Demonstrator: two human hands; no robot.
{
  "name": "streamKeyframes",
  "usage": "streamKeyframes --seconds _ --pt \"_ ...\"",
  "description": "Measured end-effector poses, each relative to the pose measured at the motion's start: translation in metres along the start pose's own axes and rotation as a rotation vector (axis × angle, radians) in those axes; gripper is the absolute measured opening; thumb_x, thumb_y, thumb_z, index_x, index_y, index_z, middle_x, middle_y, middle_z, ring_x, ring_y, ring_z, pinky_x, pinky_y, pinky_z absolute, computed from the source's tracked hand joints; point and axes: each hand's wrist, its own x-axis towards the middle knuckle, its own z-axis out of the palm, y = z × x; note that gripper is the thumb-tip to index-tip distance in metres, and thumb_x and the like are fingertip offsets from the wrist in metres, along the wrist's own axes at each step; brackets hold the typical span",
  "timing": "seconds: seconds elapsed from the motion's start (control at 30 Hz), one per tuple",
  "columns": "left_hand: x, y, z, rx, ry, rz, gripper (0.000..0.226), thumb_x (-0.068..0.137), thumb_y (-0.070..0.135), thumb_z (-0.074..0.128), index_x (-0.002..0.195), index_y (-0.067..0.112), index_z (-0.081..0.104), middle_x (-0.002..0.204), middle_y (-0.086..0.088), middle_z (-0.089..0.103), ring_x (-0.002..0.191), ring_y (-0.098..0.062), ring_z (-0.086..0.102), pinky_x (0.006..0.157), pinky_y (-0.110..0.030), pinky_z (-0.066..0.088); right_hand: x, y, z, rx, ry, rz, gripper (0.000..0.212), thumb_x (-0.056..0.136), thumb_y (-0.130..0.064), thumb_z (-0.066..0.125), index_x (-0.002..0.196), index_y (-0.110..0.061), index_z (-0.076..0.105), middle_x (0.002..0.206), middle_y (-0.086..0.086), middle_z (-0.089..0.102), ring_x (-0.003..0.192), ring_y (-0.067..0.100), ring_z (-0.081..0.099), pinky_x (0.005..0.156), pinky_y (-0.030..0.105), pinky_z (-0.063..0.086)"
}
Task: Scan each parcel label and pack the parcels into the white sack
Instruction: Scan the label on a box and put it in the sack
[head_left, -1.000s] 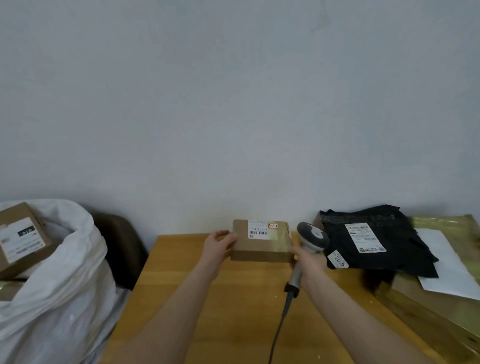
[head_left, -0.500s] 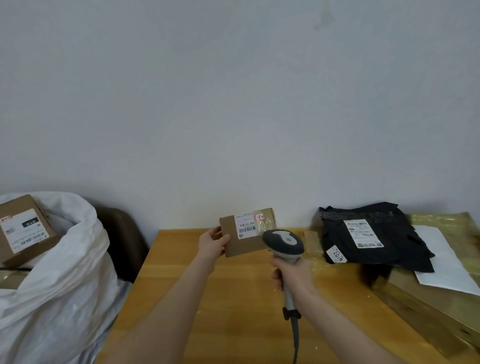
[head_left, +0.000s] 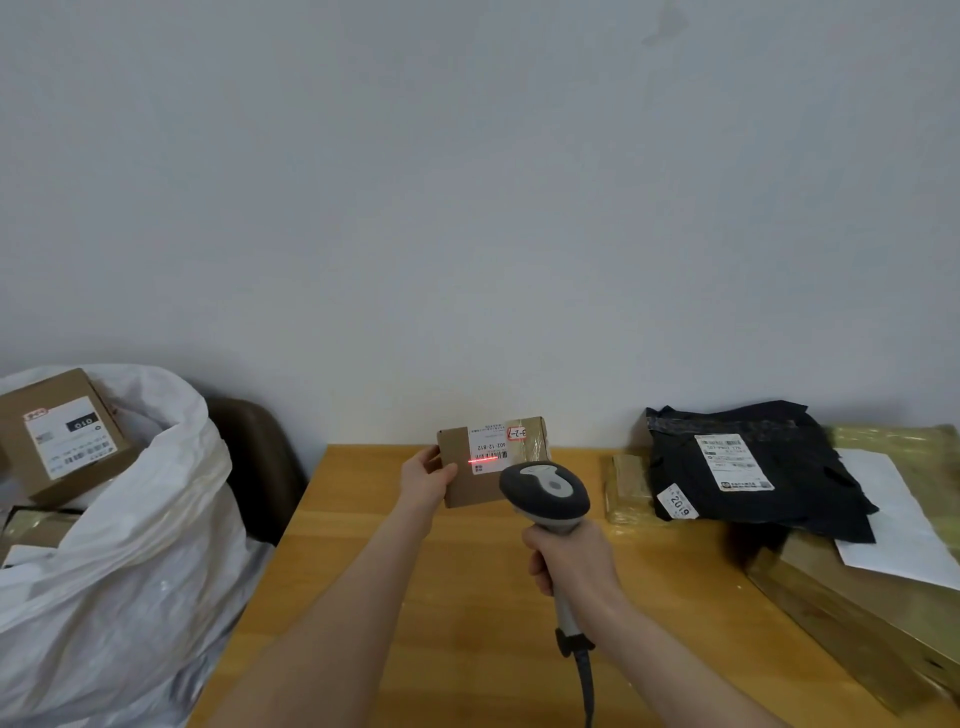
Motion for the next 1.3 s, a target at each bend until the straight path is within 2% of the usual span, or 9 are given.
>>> streamKeyframes --seconds 0.13,0.3,0.5,0.7,0.87,0.97,1.07,1.2,1.3 --pt "-0.001 0.001 0.001 0.001 0.012 -0.013 0.047 0.092 0.001 0.057 0.137 0.007 0.046 0.127 -0.012 0.059 0.104 -0.022 0.055 0.094 -0.041 0.05 0.0 -0.001 -0.002 0.013 -0.006 0.015 0.017 0.079 -0.006 0.064 0.062 -0.006 0.062 0.049 0.003 0.059 0.041 0.015 0.051 0.048 0.027 0.044" --pt "-0.004 0.004 0.002 0.011 0.029 -0.021 0.048 0.092 0.002 0.058 0.138 0.006 0.046 0.129 -0.013 0.057 0.115 -0.027 0.055 0.099 -0.045 0.048 -0.001 -0.003 -0.004 0.024 -0.025 0.02 0.017 0.08 -0.005 0.063 0.063 -0.006 0.062 0.05 0.004 0.058 0.041 0.015 0.051 0.048 0.026 0.044" --pt "-0.013 0.007 0.0 0.018 0.049 -0.028 0.048 0.093 0.003 0.057 0.139 0.007 0.044 0.13 -0.012 0.057 0.117 -0.028 0.054 0.099 -0.046 0.048 -0.004 -0.003 -0.006 0.029 -0.07 -0.021 0.015 0.081 -0.004 0.063 0.066 -0.005 0.061 0.051 0.004 0.057 0.043 0.016 0.05 0.049 0.027 0.043" --pt "-0.027 0.009 -0.009 0.011 0.09 -0.006 0.049 0.093 0.004 0.056 0.14 0.007 0.043 0.129 -0.012 0.057 0.114 -0.026 0.055 0.087 -0.035 0.05 -0.007 -0.007 -0.005 0.043 -0.147 -0.049 0.013 0.082 -0.003 0.063 0.07 -0.004 0.061 0.055 0.006 0.057 0.047 0.016 0.051 0.049 0.026 0.044" --pt "-0.043 0.015 -0.03 -0.04 0.156 0.006 0.048 0.094 -0.001 0.054 0.14 0.003 0.043 0.126 -0.015 0.058 0.101 -0.021 0.056 0.08 -0.033 0.048 -0.005 -0.019 0.009 0.083 -0.246 -0.114 0.004 0.083 0.001 0.065 0.08 0.001 0.062 0.059 0.009 0.059 0.046 0.013 0.053 0.045 0.022 0.044" --pt "-0.053 0.02 -0.057 -0.045 0.185 0.02 0.049 0.094 0.004 0.055 0.141 0.007 0.041 0.128 -0.013 0.058 0.112 -0.025 0.057 0.088 -0.035 0.051 0.003 -0.032 0.03 0.096 -0.275 -0.135 0.004 0.084 0.0 0.066 0.082 0.002 0.062 0.061 0.01 0.061 0.045 0.012 0.054 0.045 0.02 0.045" --pt "-0.056 0.032 -0.101 -0.07 0.248 0.055 0.049 0.094 0.005 0.056 0.141 0.007 0.042 0.125 -0.012 0.06 0.11 -0.024 0.059 0.097 -0.041 0.049 0.011 -0.055 0.066 0.113 -0.285 -0.183 0.01 0.083 -0.004 0.07 0.089 -0.002 0.062 0.073 0.011 0.063 0.057 0.015 0.058 0.051 0.023 0.049" --pt "-0.044 0.051 -0.185 -0.075 0.366 0.11 0.046 0.095 0.006 0.055 0.139 0.008 0.044 0.123 -0.013 0.061 0.111 -0.027 0.06 0.098 -0.046 0.048 0.017 -0.091 0.133 0.123 -0.323 -0.239 0.025 0.081 -0.013 0.075 0.1 -0.008 0.06 0.09 0.011 0.063 0.08 0.021 0.059 0.057 0.026 0.05" --pt "-0.024 0.059 -0.256 -0.045 0.44 0.154 0.047 0.095 0.008 0.053 0.14 0.01 0.043 0.116 -0.012 0.062 0.11 -0.028 0.06 0.097 -0.049 0.048 0.017 -0.116 0.199 0.117 -0.363 -0.27 0.02 0.08 -0.014 0.075 0.094 -0.011 0.061 0.091 0.012 0.064 0.08 0.021 0.061 0.056 0.026 0.05"
